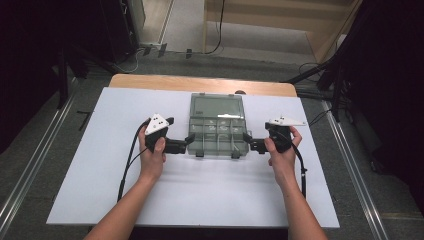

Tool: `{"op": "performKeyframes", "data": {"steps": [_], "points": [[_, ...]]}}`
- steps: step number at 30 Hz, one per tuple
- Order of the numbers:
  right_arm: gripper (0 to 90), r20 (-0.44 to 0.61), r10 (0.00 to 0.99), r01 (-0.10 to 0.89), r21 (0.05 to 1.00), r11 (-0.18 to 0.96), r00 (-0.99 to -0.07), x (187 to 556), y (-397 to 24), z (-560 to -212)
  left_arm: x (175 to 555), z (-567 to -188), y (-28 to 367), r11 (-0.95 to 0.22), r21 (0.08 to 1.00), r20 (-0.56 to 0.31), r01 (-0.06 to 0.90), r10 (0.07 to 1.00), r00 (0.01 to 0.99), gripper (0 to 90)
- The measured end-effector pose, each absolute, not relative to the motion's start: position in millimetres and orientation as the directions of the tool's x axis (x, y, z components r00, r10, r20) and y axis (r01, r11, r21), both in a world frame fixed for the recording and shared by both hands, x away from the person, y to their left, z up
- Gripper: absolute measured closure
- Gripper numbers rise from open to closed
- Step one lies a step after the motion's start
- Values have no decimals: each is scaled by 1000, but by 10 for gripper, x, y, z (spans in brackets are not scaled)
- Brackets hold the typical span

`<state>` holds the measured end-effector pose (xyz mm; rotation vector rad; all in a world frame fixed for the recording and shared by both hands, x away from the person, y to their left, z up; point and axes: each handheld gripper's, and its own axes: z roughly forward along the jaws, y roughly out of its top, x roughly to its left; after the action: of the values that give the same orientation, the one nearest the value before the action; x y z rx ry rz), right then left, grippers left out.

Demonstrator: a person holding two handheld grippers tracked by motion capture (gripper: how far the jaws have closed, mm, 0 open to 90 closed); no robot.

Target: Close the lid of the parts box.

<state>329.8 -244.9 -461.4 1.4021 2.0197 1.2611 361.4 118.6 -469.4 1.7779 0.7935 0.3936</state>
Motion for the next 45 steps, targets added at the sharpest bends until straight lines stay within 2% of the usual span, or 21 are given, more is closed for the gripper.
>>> {"op": "performKeyframes", "data": {"steps": [15,21,31,40,43,45], "points": [[0,203,876,562,823,90,-437,3541,-2407,-4721,3956,-4723,1064,-176,921,-142,348,680,719,0],[0,239,871,577,815,61,-429,3653,-2450,-4737,4090,-4743,1024,-163,909,-173,383,688,705,0],[0,227,871,576,814,76,-436,3872,-2395,-4721,4316,-4803,915,-189,885,-186,425,693,696,0],[0,268,855,607,792,67,-444,4088,-2322,-4776,4499,-4836,828,-194,858,-207,475,716,667,0],[0,272,856,618,783,68,-439,4161,-2316,-4813,4541,-4852,776,-198,850,-191,489,748,635,70],[0,277,857,623,779,63,-434,4204,-2327,-4836,4575,-4872,765,-196,844,-204,499,744,637,71]]}}
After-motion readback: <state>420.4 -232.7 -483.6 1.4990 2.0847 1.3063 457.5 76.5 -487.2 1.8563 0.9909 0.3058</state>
